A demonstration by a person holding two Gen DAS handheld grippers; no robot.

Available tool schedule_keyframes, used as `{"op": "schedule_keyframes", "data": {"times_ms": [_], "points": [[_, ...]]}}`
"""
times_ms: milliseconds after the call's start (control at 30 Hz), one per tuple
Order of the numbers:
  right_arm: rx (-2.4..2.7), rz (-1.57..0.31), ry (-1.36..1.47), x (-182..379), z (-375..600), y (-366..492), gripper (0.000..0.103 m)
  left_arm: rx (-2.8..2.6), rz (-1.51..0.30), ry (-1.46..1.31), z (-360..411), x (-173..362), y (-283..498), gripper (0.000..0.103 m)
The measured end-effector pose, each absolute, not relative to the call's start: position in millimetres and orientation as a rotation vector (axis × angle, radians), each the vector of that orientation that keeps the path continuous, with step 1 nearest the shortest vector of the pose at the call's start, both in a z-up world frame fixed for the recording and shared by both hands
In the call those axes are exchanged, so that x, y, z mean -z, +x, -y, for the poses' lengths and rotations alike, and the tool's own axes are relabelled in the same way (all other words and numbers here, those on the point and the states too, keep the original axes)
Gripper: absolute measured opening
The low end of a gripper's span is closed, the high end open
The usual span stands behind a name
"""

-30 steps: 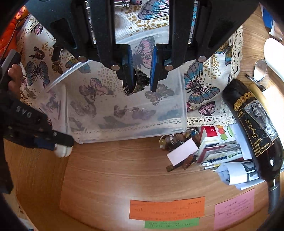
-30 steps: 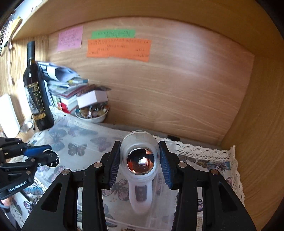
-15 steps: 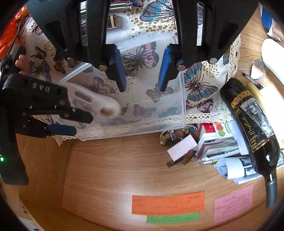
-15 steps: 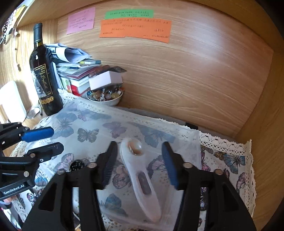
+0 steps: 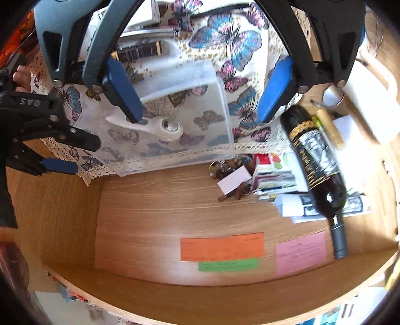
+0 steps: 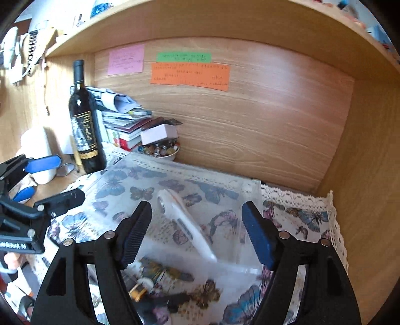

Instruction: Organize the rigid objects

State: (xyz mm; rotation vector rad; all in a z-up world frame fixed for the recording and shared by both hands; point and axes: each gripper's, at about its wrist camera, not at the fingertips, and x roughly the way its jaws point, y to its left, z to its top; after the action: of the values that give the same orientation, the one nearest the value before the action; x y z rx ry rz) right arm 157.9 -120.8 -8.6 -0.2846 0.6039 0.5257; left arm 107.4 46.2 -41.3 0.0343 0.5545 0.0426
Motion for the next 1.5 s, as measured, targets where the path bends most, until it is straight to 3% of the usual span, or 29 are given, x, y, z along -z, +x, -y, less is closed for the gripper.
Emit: {"op": "schedule_keyframes", "data": {"times_ms": [433, 867, 1000, 1133, 1200, 1500], "points": [[-0.529, -0.757, -0.288, 62, 140, 122, 0.083, -0.026, -0.706, 0.022, -28, 94, 65, 0.095], [-0.581, -0.916, -0.286, 97, 136, 134, 0.083, 0.060, -0.789, 0.011, -2, 129, 56, 0.094], [-0.597, -0.922, -0.279, 98, 134, 137, 0.080, 0.072, -0.791, 0.017, 2, 131, 59, 0.080], [-0.619, -0.924, -0.265, 99, 134, 139, 0.062, 0.086, -0.810, -0.002, 1, 136, 65, 0.061], [-0.611, -0.920, -0.257, 99, 134, 140, 0.058, 0.088, -0.820, -0.007, 1, 139, 66, 0.050], [-0.553, -0.873, -0.227, 89, 143, 134, 0.056, 0.057, -0.768, -0.018, -7, 127, 57, 0.050]]}}
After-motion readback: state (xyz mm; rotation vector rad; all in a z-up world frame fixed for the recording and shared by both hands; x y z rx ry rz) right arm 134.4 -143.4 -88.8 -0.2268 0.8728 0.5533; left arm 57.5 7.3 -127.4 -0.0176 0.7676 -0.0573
